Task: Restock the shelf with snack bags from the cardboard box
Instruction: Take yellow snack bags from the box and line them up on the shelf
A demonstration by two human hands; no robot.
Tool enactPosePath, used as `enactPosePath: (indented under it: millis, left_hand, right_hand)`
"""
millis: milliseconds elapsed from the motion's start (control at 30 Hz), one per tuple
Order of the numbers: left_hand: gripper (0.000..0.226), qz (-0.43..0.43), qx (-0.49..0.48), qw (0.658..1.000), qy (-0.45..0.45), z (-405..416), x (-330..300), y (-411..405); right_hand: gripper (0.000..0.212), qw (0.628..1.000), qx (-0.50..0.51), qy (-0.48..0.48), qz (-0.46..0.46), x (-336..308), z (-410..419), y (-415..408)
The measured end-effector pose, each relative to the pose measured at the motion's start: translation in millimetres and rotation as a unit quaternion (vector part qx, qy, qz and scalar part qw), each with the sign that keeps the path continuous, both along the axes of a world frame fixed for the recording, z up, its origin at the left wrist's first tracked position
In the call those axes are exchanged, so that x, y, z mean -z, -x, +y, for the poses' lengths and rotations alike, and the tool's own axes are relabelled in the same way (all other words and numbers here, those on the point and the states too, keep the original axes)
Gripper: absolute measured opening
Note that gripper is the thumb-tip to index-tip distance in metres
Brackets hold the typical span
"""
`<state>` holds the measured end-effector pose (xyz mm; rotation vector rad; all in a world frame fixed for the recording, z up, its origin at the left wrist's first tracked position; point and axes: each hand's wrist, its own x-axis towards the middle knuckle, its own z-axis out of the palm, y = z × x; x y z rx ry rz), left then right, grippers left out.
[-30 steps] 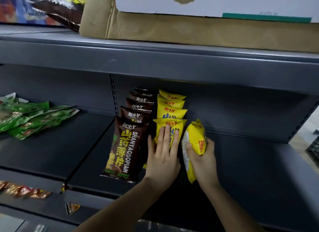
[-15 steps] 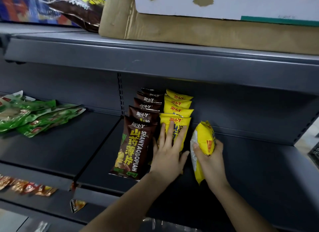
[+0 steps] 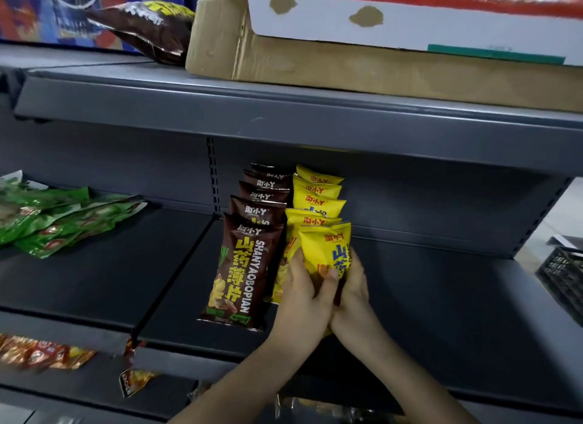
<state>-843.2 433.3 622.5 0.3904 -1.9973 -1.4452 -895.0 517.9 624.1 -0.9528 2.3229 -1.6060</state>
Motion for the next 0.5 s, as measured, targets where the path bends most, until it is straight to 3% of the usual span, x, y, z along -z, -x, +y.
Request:
enactPosePath:
  millis: [100,167,300,500]
  left_hand:
    - [0.056,-0.020,-0.040,0.998,-0.037,-10,-7,8]
    - [0.048,-0.060,-0.092,0.994,0.025,-13,-9,12]
    - [0.060,-0.112,-0.121,0.984,0.072,-15,-4,16]
    - [0.056,-0.060,-0.104,0.991,0.056,-22,5,20]
  right_hand:
    - [0.087,0.999,-0.024,0.003,0.033,3,1,-2]
    - [0.091,0.999,-0.034,0.009,0.028,5,-2,-5]
    - [0.104,0.999,-0.020,-0.030,0.035,15,-10,-6]
    - [0.115,0.997,0.037,-0.040,0.051,24,-20,1]
